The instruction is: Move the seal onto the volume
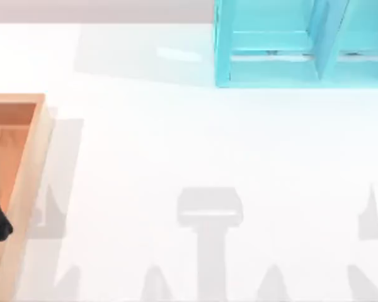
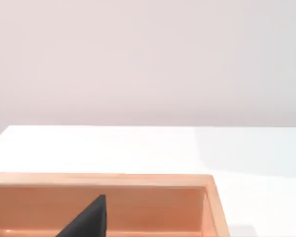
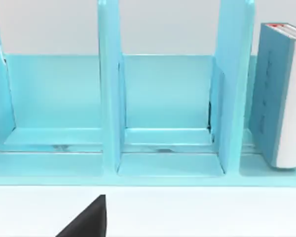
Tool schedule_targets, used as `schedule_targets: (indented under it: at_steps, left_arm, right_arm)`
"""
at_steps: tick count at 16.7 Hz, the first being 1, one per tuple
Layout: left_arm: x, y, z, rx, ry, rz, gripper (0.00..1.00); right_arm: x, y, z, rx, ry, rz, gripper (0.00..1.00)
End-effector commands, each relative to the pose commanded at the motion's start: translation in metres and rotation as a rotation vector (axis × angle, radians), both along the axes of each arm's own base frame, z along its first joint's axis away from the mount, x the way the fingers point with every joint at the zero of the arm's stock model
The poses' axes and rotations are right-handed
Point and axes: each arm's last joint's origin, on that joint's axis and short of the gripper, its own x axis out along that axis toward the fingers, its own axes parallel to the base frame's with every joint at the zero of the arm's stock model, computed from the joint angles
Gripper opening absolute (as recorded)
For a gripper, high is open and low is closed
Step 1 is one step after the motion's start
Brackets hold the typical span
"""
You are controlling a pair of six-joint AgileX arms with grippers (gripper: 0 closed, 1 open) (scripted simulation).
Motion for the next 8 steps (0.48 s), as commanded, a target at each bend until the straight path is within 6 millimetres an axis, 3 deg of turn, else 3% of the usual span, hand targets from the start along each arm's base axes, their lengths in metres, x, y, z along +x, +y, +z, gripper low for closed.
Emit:
schedule_targets:
  at_steps: [4, 8]
  left_arm:
    - [0.000, 0.000, 0.000, 0.000, 0.000, 0.000, 1.00]
    - [0.000, 0.000, 0.000, 0.000, 0.000, 0.000, 1.00]
  right_arm:
    - [0.000, -0.001, 0.009, -0.001, -0.023, 0.003, 1.00]
    - [0.008, -0.004, 0.057, -0.019, -0.145, 0.018, 1.00]
